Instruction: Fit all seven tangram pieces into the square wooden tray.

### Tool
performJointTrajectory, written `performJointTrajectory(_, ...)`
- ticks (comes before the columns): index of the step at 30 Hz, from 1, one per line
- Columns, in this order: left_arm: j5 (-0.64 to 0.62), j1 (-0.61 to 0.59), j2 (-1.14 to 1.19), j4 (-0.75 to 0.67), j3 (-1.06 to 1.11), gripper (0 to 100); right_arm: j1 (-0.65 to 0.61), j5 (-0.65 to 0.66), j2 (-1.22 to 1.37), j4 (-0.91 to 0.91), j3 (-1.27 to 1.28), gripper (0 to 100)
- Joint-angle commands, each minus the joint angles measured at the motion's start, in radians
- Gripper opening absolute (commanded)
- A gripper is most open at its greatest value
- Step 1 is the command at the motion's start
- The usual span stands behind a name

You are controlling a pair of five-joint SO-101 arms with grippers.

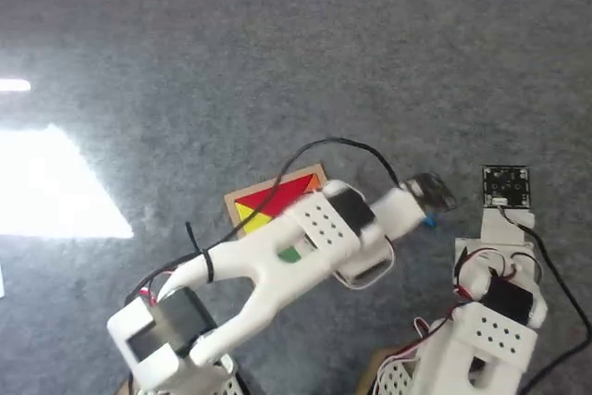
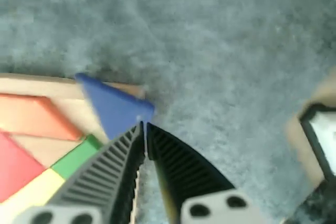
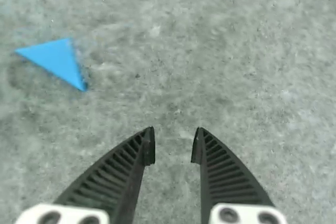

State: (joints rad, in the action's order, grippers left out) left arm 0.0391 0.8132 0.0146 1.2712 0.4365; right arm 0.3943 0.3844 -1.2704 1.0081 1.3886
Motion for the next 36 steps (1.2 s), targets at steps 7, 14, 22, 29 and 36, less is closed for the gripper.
performJointTrajectory(7,-0.049,-0.126,-0.031,-0.014,-0.082,1,0.173,-0.028,0.001,-0.021,-0.097,13.6)
performJointTrajectory(14,-0.011,-0.003,-0.031,-0.049,-0.030,1,0.340,-0.025,0.001,-0.065,-0.109,13.7)
performJointTrajectory(22,-0.011,0.002,-0.003,-0.095,-0.012,1,0.343,-0.021,0.002,-0.105,-0.084,13.7)
performJointTrajectory(29,-0.012,0.005,0.138,-0.143,-0.025,1,0.320,0.005,0.002,-0.096,-0.072,13.7)
performJointTrajectory(36,-0.011,-0.014,0.150,-0.149,-0.054,1,0.318,0.006,0.002,-0.094,-0.071,13.7)
